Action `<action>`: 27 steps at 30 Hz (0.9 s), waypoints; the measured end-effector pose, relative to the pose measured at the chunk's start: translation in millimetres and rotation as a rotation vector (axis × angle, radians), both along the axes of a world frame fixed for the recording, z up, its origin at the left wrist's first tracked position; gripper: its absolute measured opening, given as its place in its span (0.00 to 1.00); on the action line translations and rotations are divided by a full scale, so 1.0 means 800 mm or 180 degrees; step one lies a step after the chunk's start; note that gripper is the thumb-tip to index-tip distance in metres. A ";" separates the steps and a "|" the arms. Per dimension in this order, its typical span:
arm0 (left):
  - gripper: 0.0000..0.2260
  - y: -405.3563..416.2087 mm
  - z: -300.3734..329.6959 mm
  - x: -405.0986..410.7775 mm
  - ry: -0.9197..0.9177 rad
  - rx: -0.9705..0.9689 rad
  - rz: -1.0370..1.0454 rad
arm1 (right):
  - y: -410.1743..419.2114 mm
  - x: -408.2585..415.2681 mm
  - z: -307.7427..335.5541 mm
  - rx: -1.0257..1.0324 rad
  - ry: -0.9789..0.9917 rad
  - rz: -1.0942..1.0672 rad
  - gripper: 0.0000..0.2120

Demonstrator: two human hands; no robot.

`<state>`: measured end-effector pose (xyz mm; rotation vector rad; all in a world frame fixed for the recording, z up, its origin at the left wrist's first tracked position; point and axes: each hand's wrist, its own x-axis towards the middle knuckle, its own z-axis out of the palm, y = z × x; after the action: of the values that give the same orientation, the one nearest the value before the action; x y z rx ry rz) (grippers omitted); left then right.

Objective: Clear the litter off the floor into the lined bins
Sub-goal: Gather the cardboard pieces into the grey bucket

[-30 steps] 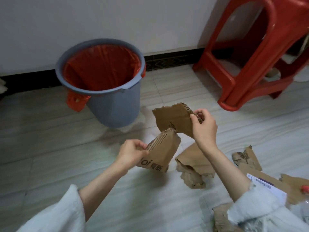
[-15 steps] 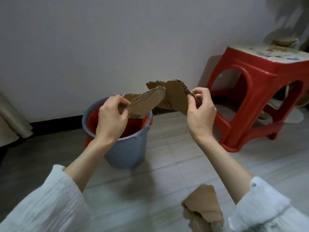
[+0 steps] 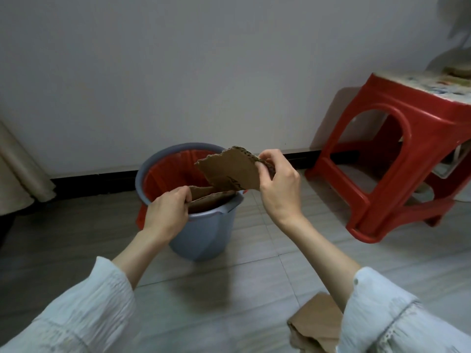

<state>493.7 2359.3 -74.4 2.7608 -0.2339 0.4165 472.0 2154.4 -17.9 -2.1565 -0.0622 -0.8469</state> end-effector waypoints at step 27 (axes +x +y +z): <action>0.14 0.042 -0.072 -0.023 -0.0365 0.0357 -0.1113 | 0.058 0.085 -0.046 -0.1803 0.0671 0.0914 0.06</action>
<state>475.0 2393.1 -131.7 2.7271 -0.7756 0.4795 540.0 2200.8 -54.5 -2.6624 -0.5478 -0.4632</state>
